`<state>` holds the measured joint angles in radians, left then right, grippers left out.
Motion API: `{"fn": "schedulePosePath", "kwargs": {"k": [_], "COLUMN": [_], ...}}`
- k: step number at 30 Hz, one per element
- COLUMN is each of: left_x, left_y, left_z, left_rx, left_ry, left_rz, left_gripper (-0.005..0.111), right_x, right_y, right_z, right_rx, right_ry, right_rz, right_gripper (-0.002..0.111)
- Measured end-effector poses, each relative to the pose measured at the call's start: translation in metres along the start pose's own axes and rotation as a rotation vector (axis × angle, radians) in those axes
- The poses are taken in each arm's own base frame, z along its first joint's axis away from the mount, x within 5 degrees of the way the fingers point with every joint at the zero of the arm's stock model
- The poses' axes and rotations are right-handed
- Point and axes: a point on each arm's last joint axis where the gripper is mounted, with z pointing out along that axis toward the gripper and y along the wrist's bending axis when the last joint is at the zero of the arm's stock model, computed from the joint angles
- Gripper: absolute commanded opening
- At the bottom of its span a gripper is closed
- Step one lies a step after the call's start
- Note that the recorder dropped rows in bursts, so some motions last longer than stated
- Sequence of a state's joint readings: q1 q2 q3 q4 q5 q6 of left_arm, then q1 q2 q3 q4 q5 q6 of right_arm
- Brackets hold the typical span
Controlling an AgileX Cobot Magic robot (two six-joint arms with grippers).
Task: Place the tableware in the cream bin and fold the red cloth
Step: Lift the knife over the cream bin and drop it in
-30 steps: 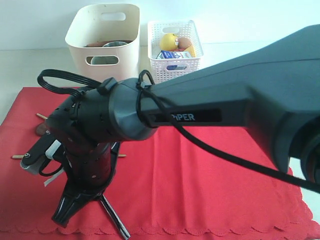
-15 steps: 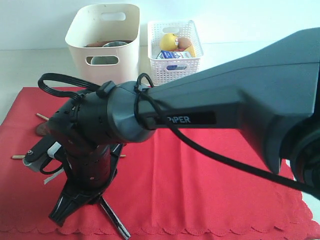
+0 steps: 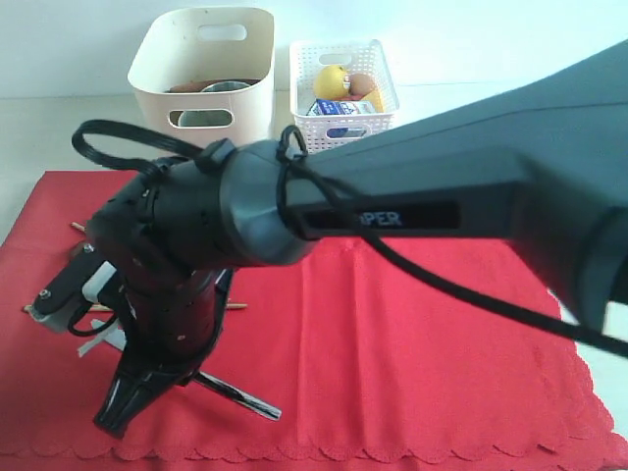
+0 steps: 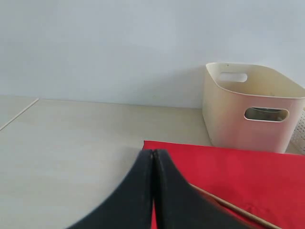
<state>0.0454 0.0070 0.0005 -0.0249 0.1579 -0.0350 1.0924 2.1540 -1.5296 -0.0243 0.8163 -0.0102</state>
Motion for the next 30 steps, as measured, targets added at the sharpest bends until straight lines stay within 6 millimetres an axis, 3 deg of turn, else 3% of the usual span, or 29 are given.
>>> {"fn": "schedulePosePath", "kwargs": {"k": [9,14,22,30], "left_x": [0.000,0.000,0.000,0.000], "left_y": [0.000,0.000,0.000,0.000], "left_z": [0.000,0.000,0.000,0.000], "left_rx": [0.000,0.000,0.000,0.000], "left_ry": [0.000,0.000,0.000,0.000], "left_rz": [0.000,0.000,0.000,0.000], "left_gripper": [0.001,0.001,0.001,0.001], "right_x": [-0.017,-0.031,-0.050,-0.067], "right_y": [-0.012,-0.033,-0.087,-0.138], "right_z": [-0.070,-0.093,-0.110,-0.089], "right_rx": [0.140,0.262,0.325,0.314], "right_ry": [-0.260,-0.459,-0.814,-1.026], "right_rz": [-0.116,-0.148,-0.114,-0.107], "right_gripper": [0.000,0.000,0.000,0.000]}}
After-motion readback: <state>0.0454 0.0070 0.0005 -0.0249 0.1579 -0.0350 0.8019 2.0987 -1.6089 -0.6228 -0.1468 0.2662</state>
